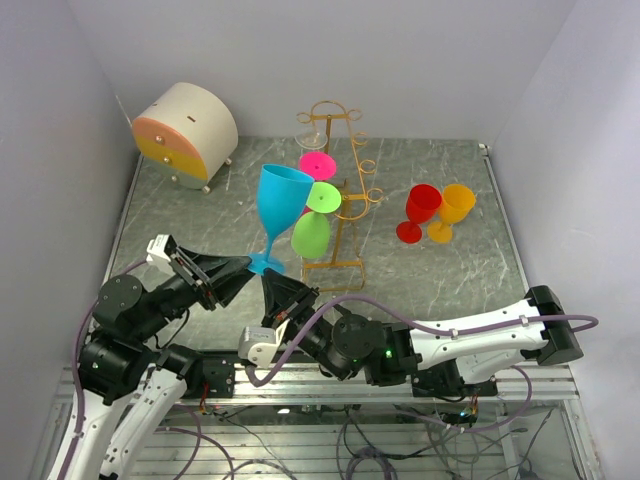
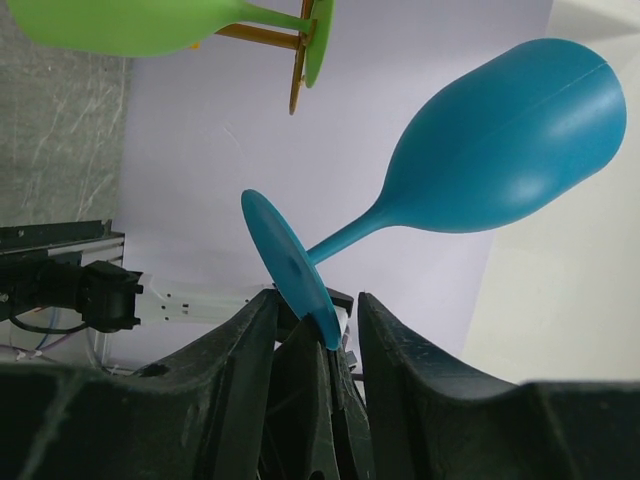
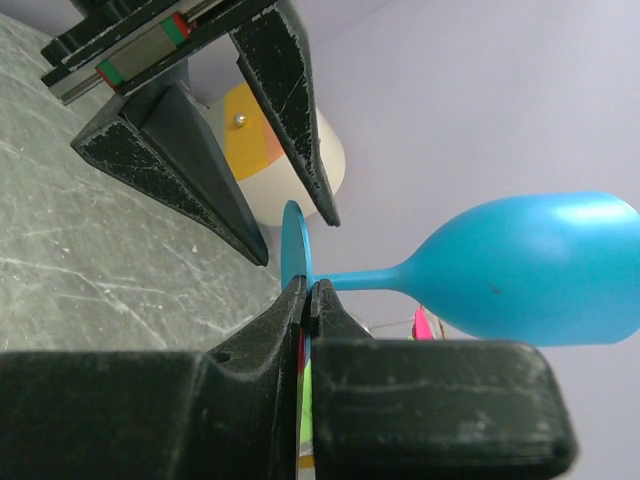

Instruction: Take the wine glass off the wine glass rack

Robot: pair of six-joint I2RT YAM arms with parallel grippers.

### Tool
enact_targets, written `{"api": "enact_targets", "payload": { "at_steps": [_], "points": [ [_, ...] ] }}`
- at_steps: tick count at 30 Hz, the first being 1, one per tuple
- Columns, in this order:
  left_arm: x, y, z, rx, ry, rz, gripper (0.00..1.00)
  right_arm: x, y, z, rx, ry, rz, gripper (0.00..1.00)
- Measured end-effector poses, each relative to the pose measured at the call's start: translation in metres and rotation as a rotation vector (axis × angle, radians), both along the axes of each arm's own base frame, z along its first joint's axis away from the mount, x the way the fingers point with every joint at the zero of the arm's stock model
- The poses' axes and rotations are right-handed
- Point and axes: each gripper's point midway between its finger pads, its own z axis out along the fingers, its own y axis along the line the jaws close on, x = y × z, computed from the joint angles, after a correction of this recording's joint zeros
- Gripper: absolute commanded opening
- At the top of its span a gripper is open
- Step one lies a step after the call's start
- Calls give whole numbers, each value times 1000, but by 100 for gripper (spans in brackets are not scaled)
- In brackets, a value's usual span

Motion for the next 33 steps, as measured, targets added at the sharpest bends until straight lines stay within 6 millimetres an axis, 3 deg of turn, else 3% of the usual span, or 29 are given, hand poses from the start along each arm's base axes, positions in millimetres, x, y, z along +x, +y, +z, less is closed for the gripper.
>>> {"api": "enact_targets", "payload": {
  "at_steps": [4,10,14,17,19,25,33],
  "points": [
    [3,-2,-1,1,-1,-7,39,-1,1,0,2,2,4,0],
    [8,-5,-1,-7,-20,-14,9,-1,1,-2,2,10,8,0],
    [9,-6,-1,-9,-36,-16,7,1,-1,-4,-5,15,-10,9],
    [10,-7,-4,-12,-51,-18,7,3,-4,-7,-1,35,-31,23],
    [10,-6,-6,-10,-66,-13,7,7,-10,-11,4,63,-66,27],
    [13,-3,-17,10,-124,17,7,21,-53,-10,62,201,-211,31],
    [25,0,-43,155,-194,64,7,37,-136,52,398,457,-374,33]
  ]
}}
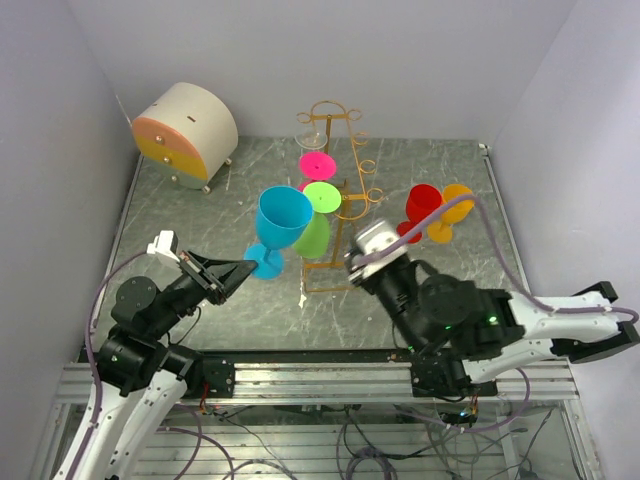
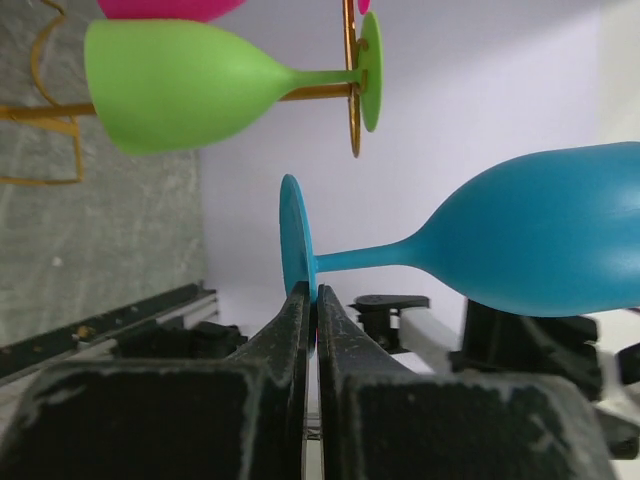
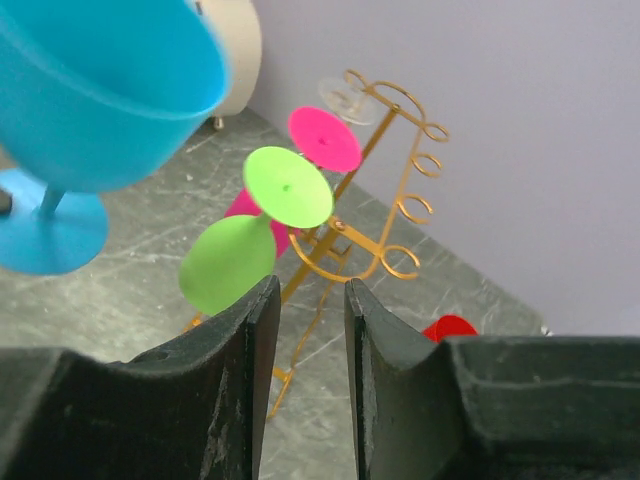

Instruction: Take the wine glass off the wine glass rack

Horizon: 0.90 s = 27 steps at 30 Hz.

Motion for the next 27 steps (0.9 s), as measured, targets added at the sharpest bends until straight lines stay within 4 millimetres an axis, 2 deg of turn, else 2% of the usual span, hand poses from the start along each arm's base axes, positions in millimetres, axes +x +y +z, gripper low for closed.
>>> {"api": "enact_targets", "payload": {
  "at_steps": [4,8,12,14,16,20,23,27],
  "points": [
    [3,3,0,103,-54,23,7,4,-29,24,127,75,-57,32],
    [2,8,7,187,-126,43,7,9,-24,38,182,145,-14,32],
    [1,13,5,256,-155,61,7,49,-18,38,184,215,-75,31],
    [1,17,1,295,-160,71,7,75,-10,31,165,278,-102,31],
    [0,20,-1,328,-164,81,7,90,-1,22,165,345,-83,29],
    [-2,25,-2,381,-178,98,7,121,-8,13,226,503,-34,28],
    [-3,28,-2,408,-185,104,7,123,-9,17,281,575,45,33],
    [-4,31,-4,436,-190,111,7,93,17,23,315,684,269,46]
  ]
}}
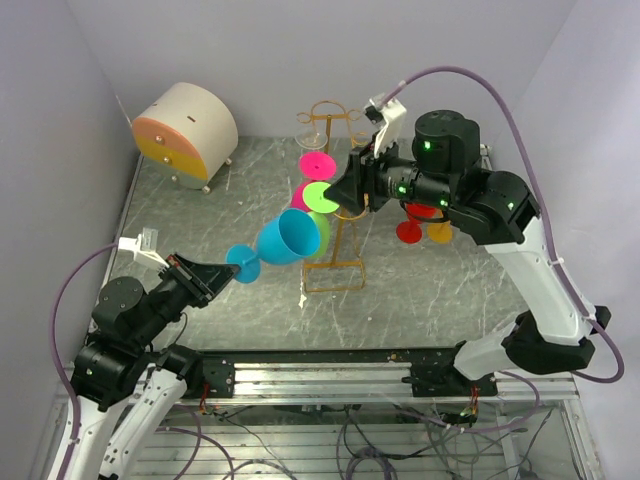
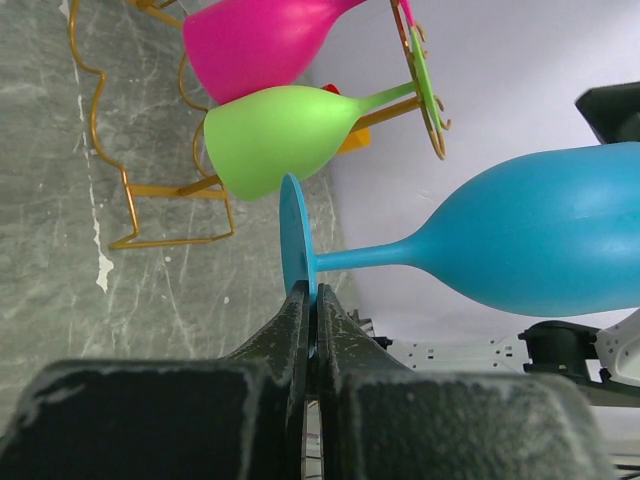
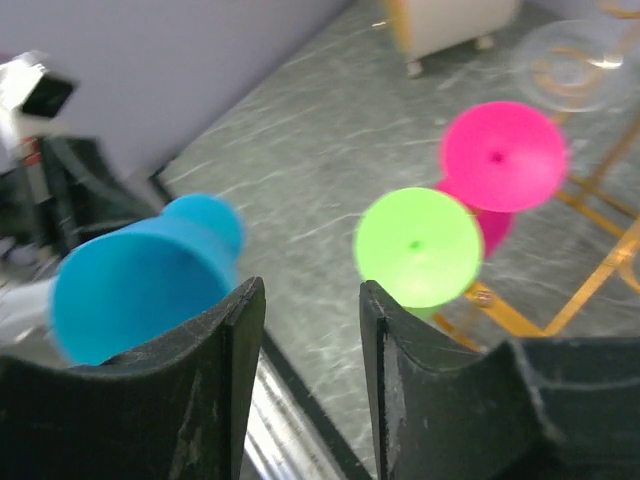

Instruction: Take the wine glass off the wine glass rack

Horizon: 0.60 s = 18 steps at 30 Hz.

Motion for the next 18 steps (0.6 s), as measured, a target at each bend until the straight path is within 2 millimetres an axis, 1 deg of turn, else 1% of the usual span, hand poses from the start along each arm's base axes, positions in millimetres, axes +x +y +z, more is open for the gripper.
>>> {"api": "enact_targets", "payload": {
  "at_steps": [3,5,7,13,15,18],
  "points": [
    [1,1,-2,13,1,2,7,-27,18,0,41,58,172,48],
    [1,0,-3,19,2,2,7,-38,24,0,53,82,243,48],
    [3,0,-4,25,6,1,7,-45,28,-5,53,104,286,48],
    [6,-1,-2,26,7,-1,7,-52,34,-35,11,181,339,48],
    [7,-3,1,23,2,-6,7,-52,35,-40,2,191,342,48],
    [8,-5,7,19,-6,-15,7,-52,36,-43,1,193,351,43]
  ]
}}
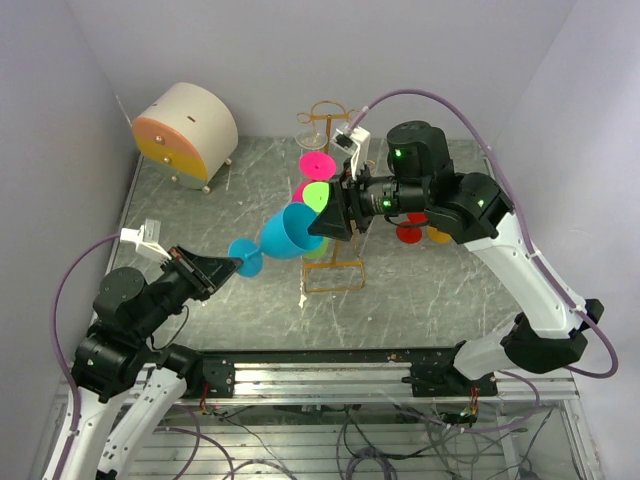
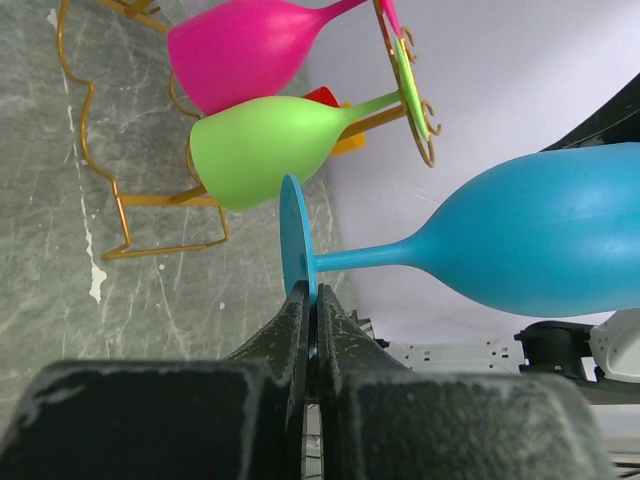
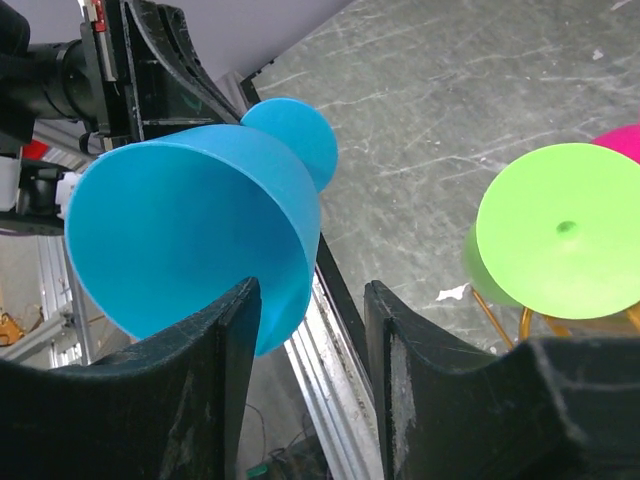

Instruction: Take the wine glass off the wine glass rack

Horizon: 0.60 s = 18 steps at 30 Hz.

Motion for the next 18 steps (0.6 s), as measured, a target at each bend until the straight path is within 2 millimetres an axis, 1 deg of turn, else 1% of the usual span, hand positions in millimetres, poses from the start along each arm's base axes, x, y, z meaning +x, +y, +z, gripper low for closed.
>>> {"api": "enact_targets", "payload": {
  "at_steps": [1,3,5,6,7,8,9,12,13,15,18],
  "points": [
    [0,0,2,-1,-3,-1,7,0,1,-1,2,1,6,40],
    [-1,0,6,-5,-12,-2,7,-1,3,-2,7,2,16,28],
    [-1,0,7,-6,-18,-4,7,-2,5,-2,13,4,28,7],
    [-1,0,7,-4,-18,-5,7,-2,7,-2,19,8,33,0],
    [0,-1,7,-3,-15,-5,9,-1,8,-1,23,3,34,0],
    [0,-1,6,1,-14,-5,13,0,8,-1,24,4,25,0],
    [1,-1,7,3,-15,-5,22,3,8,-1,22,5,11,0],
    [2,-1,11,17,-19,-5,41,14,6,-2,11,-7,-46,0],
    [3,0,12,23,-19,0,44,19,5,0,8,-19,-72,0],
    [5,2,14,38,-21,14,48,28,0,9,17,-50,-126,0],
    [8,9,18,69,-25,47,49,49,-15,35,58,-108,-234,0]
  ]
}}
